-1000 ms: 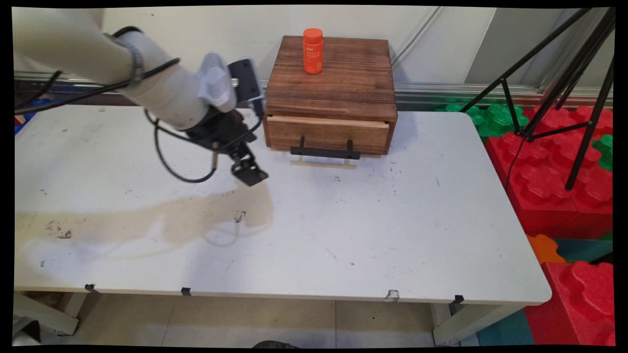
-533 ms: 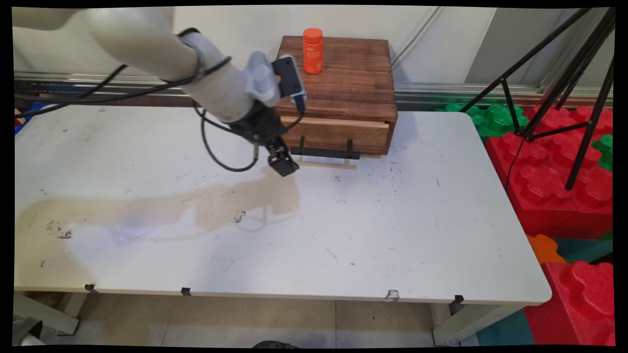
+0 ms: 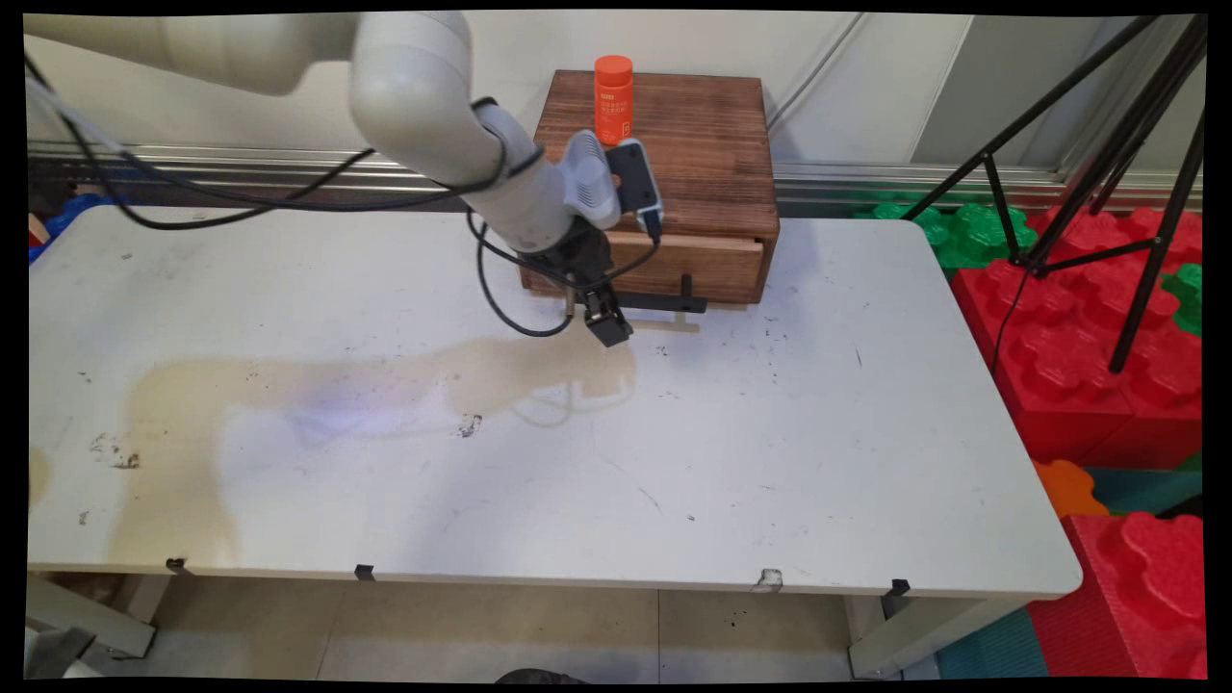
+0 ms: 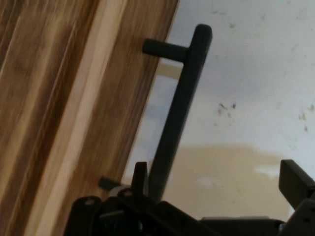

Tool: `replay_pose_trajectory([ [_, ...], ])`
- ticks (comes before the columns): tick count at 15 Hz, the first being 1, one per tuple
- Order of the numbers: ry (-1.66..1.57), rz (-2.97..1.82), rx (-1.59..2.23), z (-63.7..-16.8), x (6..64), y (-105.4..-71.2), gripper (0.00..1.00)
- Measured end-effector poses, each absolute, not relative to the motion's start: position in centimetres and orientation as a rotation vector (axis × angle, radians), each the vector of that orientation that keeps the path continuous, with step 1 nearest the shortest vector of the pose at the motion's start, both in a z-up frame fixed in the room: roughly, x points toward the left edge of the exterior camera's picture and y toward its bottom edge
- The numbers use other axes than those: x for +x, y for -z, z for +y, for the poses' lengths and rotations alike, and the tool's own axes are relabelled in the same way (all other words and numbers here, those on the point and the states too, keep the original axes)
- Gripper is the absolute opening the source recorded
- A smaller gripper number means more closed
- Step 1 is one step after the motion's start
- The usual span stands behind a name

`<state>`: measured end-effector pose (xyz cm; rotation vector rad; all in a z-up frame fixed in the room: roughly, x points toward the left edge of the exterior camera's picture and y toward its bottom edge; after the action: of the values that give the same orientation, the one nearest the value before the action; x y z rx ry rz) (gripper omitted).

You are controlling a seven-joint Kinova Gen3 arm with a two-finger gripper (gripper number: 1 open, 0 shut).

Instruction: Open the drawer

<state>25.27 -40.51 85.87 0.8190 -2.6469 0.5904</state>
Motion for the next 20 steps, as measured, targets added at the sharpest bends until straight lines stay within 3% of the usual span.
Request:
replay_pose_trajectory([
  [10, -0.553, -2.657, 0.823, -45.0, 23.1, -81.1, 1.0],
  [20, -0.49, -2.657, 0.878, -45.0, 21.7, -79.9, 1.0],
])
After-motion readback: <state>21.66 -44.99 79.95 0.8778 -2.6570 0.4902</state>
